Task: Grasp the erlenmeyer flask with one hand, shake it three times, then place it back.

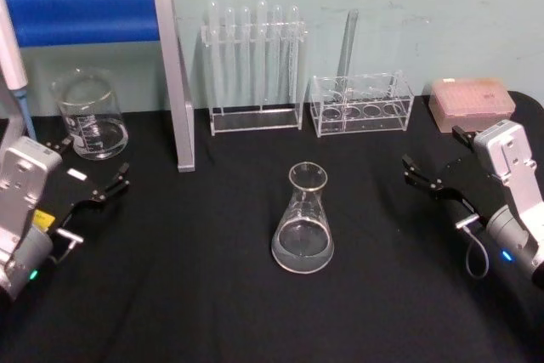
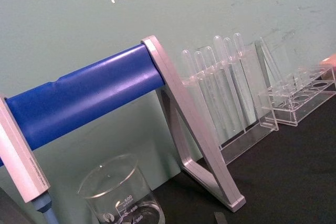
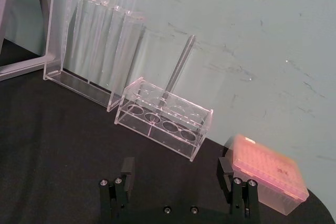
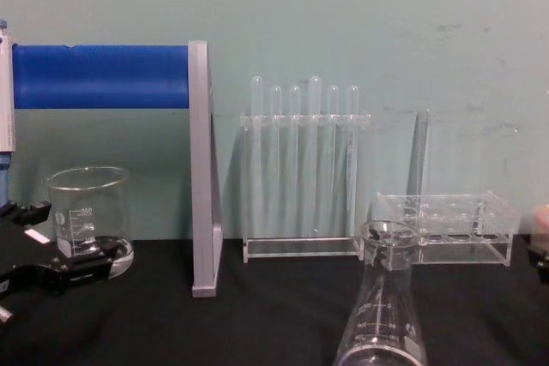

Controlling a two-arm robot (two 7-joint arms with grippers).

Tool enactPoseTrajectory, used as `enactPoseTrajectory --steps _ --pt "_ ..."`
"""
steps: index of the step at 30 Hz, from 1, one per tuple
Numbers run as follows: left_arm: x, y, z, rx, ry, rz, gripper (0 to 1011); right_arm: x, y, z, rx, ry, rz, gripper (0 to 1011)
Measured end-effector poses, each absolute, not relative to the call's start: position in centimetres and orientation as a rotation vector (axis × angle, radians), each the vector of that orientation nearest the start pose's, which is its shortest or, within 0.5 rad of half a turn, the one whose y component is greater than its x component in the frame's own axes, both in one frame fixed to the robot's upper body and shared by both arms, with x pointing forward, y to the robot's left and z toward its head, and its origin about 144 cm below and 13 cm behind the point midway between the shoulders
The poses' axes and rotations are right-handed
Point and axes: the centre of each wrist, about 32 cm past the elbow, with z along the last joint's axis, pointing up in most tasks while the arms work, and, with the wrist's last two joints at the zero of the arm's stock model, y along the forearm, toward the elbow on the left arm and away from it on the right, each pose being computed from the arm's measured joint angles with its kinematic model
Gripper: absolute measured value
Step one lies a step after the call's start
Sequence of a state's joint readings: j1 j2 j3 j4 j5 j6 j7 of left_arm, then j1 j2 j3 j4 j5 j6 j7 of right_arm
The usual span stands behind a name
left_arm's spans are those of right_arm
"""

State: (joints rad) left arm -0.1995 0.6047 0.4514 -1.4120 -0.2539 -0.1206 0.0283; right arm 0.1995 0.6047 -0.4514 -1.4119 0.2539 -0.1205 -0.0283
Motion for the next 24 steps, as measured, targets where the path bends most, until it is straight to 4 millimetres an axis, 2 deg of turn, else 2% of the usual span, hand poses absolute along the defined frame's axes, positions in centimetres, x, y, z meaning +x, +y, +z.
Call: enactPoseTrajectory --steps 24 --pt "48.86 30.97 113.97 0.305 -0.285 1.248 1001 48.86 -30.97 113.98 -0.305 -0.285 -1.248 1000"
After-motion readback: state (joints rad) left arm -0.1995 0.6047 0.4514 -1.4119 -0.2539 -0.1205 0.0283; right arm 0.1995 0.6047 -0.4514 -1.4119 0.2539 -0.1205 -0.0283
